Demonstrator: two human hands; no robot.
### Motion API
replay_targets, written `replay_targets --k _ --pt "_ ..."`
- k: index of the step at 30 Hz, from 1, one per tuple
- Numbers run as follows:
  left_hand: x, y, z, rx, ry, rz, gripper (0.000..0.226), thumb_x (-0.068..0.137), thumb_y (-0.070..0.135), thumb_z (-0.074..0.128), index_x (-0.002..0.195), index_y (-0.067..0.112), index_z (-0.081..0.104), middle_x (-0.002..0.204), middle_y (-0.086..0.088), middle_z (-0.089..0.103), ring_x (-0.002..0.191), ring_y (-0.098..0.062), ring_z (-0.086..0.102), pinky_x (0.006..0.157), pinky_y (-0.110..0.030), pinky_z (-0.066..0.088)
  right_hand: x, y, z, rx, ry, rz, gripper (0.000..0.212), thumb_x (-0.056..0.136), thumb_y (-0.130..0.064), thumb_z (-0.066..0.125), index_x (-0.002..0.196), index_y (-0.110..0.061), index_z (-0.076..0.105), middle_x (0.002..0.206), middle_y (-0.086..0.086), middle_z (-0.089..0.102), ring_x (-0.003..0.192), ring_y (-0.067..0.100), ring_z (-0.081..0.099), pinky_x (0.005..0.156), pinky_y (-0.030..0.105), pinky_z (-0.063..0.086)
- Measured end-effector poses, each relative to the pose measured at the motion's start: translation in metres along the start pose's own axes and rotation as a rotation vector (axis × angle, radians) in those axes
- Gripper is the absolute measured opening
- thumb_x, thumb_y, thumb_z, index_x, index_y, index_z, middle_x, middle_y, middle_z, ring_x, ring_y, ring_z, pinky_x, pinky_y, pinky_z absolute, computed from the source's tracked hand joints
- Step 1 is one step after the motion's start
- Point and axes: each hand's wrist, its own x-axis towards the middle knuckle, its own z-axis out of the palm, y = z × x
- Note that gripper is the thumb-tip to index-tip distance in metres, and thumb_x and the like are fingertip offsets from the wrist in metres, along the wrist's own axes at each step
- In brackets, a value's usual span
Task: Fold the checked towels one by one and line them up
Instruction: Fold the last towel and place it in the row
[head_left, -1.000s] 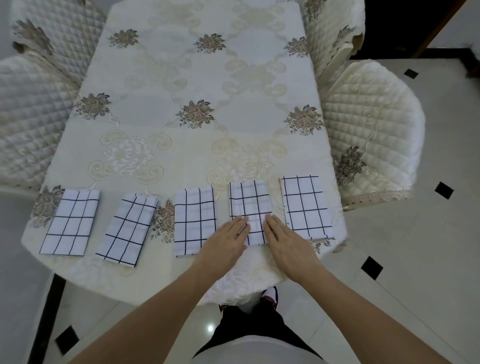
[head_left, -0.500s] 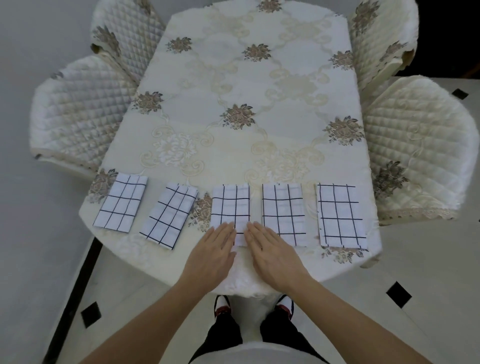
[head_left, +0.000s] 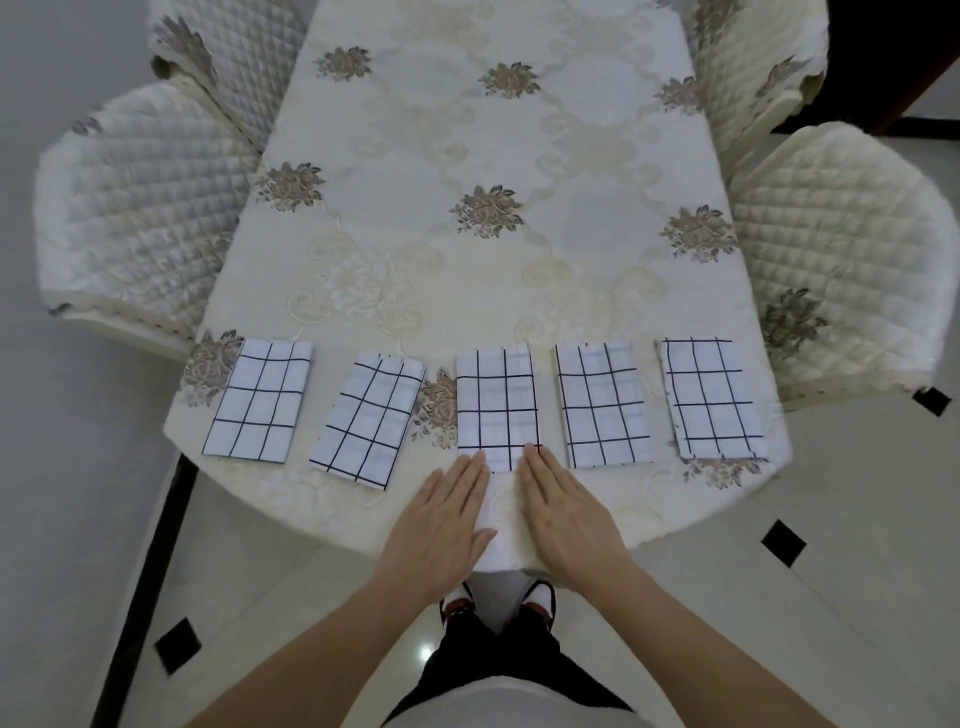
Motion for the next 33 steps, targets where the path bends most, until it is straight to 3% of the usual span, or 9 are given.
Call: replay_targets --k 2,4,6,9,12,17,22,28,33 --pt "0.001 -0.001 -0.001 -0.007 -0.008 0.002 0.068 0.102 0.049 0.023 0.151 0.004 0.036 0.16 -0.012 0.03 0.148 -0.025 0.031 0.114 -0.046 0.038 0.003 -0.001 0.0 -0.014 -0.001 0.003 0.079 0.091 -0.03 0.059 0.15 0.009 0.024 0.159 0.028 0.021 0.149 0.037 0.022 0.117 0.046 0.033" --pt "0.001 -0.003 -0.002 -0.014 -0.022 0.004 0.067 0.102 0.048 0.023 0.151 0.005 0.036 0.16 -0.011 0.03 0.147 -0.024 0.031 0.114 -0.045 0.039 0.004 -0.002 -0.001 -0.033 -0.004 -0.005 0.069 0.097 -0.025 0.04 0.152 0.009 0.016 0.161 0.028 0.013 0.151 0.036 0.015 0.12 0.046 0.027" --pt "0.003 -0.004 -0.004 -0.017 -0.022 0.006 0.066 0.102 0.047 0.024 0.151 0.005 0.037 0.16 -0.011 0.031 0.147 -0.023 0.032 0.112 -0.045 0.04 0.004 -0.002 -0.001 -0.022 0.015 0.016 0.065 0.097 -0.021 0.032 0.152 0.009 0.017 0.16 0.028 0.014 0.151 0.037 0.017 0.119 0.046 0.028" --pt "0.002 -0.003 -0.006 -0.038 -0.01 -0.017 0.065 0.102 0.046 0.026 0.152 0.005 0.034 0.161 -0.01 0.029 0.149 -0.024 0.028 0.114 -0.046 0.039 0.0 -0.006 0.001 -0.003 -0.002 0.036 0.067 0.096 -0.022 0.035 0.153 0.009 0.016 0.161 0.029 0.011 0.151 0.038 0.015 0.12 0.046 0.026" --pt "-0.001 -0.003 -0.002 -0.053 -0.007 -0.062 0.067 0.103 0.047 0.024 0.154 0.003 0.028 0.163 -0.013 0.024 0.151 -0.026 0.022 0.117 -0.044 0.035 -0.002 -0.009 0.001 0.017 -0.023 0.043 0.076 0.092 -0.025 0.053 0.152 0.009 0.02 0.16 0.03 0.014 0.15 0.039 0.017 0.118 0.047 0.031" --pt "-0.005 -0.002 0.005 -0.078 -0.025 -0.063 0.068 0.104 0.048 0.021 0.154 0.002 0.021 0.163 -0.014 0.021 0.151 -0.025 0.021 0.116 -0.043 0.036 -0.005 -0.012 0.0 0.056 -0.025 0.071 0.076 0.088 -0.022 0.059 0.15 0.01 0.027 0.158 0.029 0.023 0.148 0.039 0.026 0.114 0.046 0.037" --pt "-0.008 -0.003 0.004 -0.075 -0.026 -0.073 0.068 0.103 0.048 0.023 0.153 0.003 0.022 0.162 -0.013 0.025 0.15 -0.024 0.025 0.114 -0.044 0.038 -0.01 -0.014 0.005 0.053 0.023 0.061 0.066 0.092 -0.019 0.026 0.152 0.009 0.022 0.16 0.029 0.017 0.15 0.038 0.02 0.117 0.045 0.033" --pt "-0.006 -0.002 -0.003 -0.066 -0.03 -0.086 0.068 0.101 0.049 0.025 0.151 0.004 0.035 0.16 -0.011 0.031 0.147 -0.022 0.032 0.112 -0.044 0.041 -0.006 -0.014 0.006 0.078 0.025 0.068 0.068 0.095 -0.026 0.016 0.153 0.007 0.018 0.161 0.027 0.015 0.151 0.037 0.016 0.117 0.046 0.032" --pt "-0.016 -0.028 -0.022 -0.023 0.078 -0.083 0.062 0.102 0.041 0.028 0.15 0.004 0.038 0.16 -0.011 0.031 0.147 -0.025 0.032 0.117 -0.044 0.034 0.003 -0.035 -0.015 0.1 0.147 0.091 0.059 0.097 -0.031 0.036 0.148 0.0 0.041 0.155 0.021 0.038 0.143 0.033 0.038 0.112 0.045 0.041"
